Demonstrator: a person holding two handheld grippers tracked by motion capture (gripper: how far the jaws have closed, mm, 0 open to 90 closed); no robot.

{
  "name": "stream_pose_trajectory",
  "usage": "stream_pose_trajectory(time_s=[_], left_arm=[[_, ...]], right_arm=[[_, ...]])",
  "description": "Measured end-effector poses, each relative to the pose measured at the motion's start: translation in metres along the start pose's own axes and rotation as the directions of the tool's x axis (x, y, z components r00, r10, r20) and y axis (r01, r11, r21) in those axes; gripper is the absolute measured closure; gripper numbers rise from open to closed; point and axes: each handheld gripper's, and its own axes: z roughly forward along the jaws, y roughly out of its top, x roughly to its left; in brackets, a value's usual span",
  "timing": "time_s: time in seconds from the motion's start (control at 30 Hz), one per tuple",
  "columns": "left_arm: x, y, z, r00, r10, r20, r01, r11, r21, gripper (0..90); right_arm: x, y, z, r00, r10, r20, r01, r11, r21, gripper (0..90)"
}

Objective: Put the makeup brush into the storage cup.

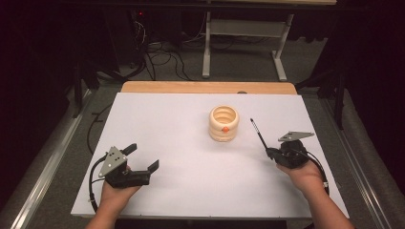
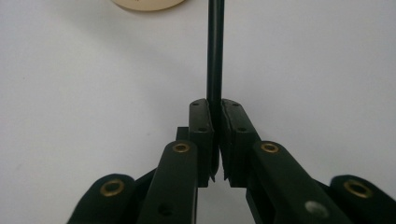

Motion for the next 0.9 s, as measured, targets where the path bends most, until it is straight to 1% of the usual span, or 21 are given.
stream_pose_trajectory(time_s=[0.1,0.17,0.27,0.33,0.43,0.47,0.57,0.7,0.73,0.8,0.83,0.9], left_arm=[[0.0,0.0,0.0,1.0,-0.002,0.001,0.002,1.0,0.002,1.7],[0.0,-0.001,0.001,0.9999,-0.011,0.001,0.011,0.9999,0.001,1.8],[0.002,-0.002,0.001,0.9998,-0.02,0.001,0.02,0.9998,0.004,1.7],[0.003,-0.002,0.001,0.9996,-0.028,0.001,0.028,0.9996,0.004,1.7],[0.004,-0.003,0.001,0.9995,-0.032,-0.002,0.032,0.9995,0.003,1.7],[0.004,-0.003,0.001,0.9995,-0.032,-0.002,0.032,0.9995,0.003,1.8],[0.004,-0.003,0.001,0.9995,-0.032,-0.003,0.032,0.9995,0.006,1.7],[0.004,-0.004,0.002,0.9995,-0.031,-0.003,0.031,0.9994,0.012,1.7],[0.004,-0.004,0.003,0.9995,-0.031,-0.002,0.031,0.9994,0.014,1.7],[0.003,-0.005,0.004,0.9995,-0.032,-0.002,0.032,0.9994,0.015,1.7],[0.003,-0.005,0.004,0.9996,-0.03,-0.001,0.03,0.9994,0.02,1.7],[0.003,-0.005,0.005,0.9995,-0.03,0.001,0.03,0.9993,0.024,1.8]], right_arm=[[0.001,-0.002,0.002,1.0,0.003,-0.001,-0.003,1.0,-0.023,86.2],[0.002,-0.002,0.002,0.9999,0.013,-0.003,-0.013,0.999,-0.043,86.2],[0.005,-0.001,0.003,1.0,0.005,-0.001,-0.005,0.998,-0.067,86.2],[0.006,-0.001,0.003,0.9999,0.012,0.001,-0.012,0.997,-0.077,86.2],[0.004,-0.004,0.005,0.9995,0.029,-0.01,-0.03,0.993,-0.11,86.2],[0.004,-0.006,0.006,0.9988,0.047,-0.014,-0.048,0.992,-0.117,86.2],[0.003,-0.012,0.01,0.9986,0.052,-0.012,-0.053,0.99,-0.133,86.2],[0.003,-0.019,0.012,0.9974,0.069,-0.02,-0.072,0.985,-0.159,86.2],[0.003,-0.02,0.011,0.9968,0.076,-0.023,-0.079,0.982,-0.169,86.2],[0.002,-0.022,0.011,0.997,0.071,-0.033,-0.076,0.979,-0.189,86.2],[0.002,-0.023,0.01,0.9958,0.081,-0.042,-0.088,0.977,-0.194,86.2],[0.002,-0.025,0.01,0.9951,0.086,-0.049,-0.094,0.974,-0.206,86.2]])
